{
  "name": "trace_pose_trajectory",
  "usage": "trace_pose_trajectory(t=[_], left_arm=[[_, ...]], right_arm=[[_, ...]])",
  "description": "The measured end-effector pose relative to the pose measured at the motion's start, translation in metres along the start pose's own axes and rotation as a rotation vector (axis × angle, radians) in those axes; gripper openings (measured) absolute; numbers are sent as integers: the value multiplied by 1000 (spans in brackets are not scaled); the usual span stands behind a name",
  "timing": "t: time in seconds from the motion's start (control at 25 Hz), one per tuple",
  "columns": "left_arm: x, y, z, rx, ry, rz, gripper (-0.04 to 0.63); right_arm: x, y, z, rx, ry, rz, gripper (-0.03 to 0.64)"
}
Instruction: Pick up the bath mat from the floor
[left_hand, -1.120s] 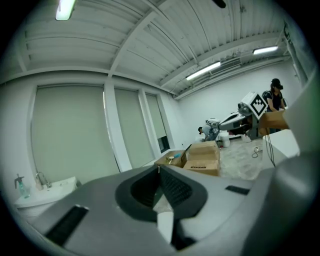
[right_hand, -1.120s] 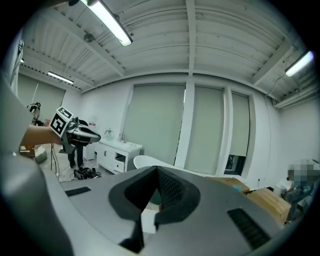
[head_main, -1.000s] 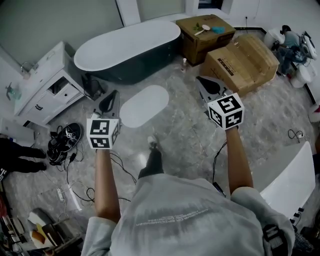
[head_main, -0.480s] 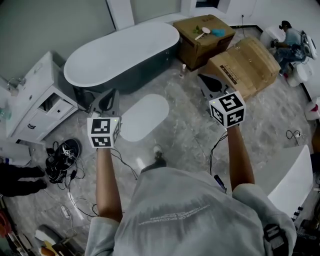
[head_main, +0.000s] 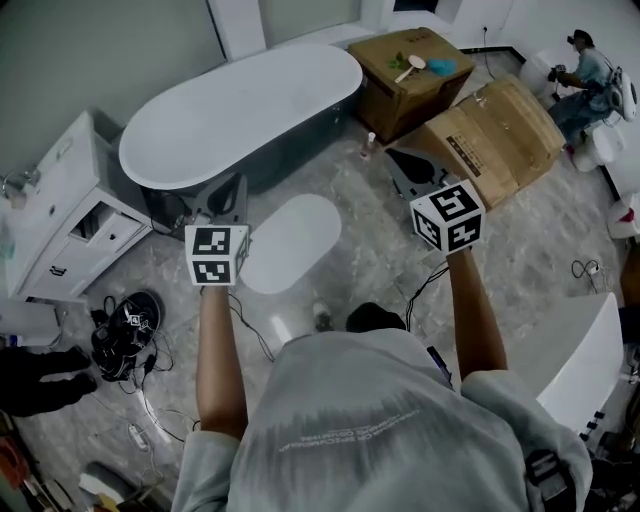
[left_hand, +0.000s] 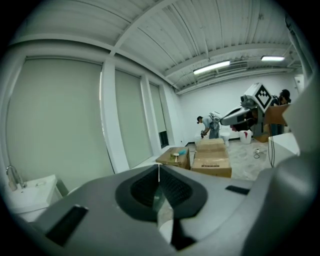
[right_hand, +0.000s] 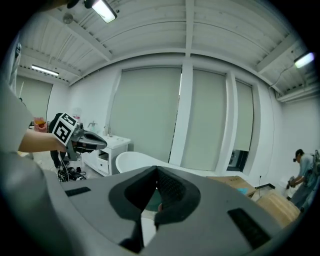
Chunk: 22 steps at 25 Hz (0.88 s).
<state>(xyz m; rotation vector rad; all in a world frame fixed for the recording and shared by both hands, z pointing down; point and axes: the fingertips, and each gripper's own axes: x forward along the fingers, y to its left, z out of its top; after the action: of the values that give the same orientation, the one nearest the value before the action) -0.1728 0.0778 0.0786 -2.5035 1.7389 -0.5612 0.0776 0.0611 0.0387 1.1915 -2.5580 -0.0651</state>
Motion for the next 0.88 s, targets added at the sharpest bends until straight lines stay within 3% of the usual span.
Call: trace_pose_trajectory(t=[0.4,0.88], left_arm=[[49,8,-40,-53,87,-30,18],[153,9,-76,-88,170,-88,18]], right_arm=[[46,-16,-37,38,87,39,15],[130,-83,-93,169,172,30,14]])
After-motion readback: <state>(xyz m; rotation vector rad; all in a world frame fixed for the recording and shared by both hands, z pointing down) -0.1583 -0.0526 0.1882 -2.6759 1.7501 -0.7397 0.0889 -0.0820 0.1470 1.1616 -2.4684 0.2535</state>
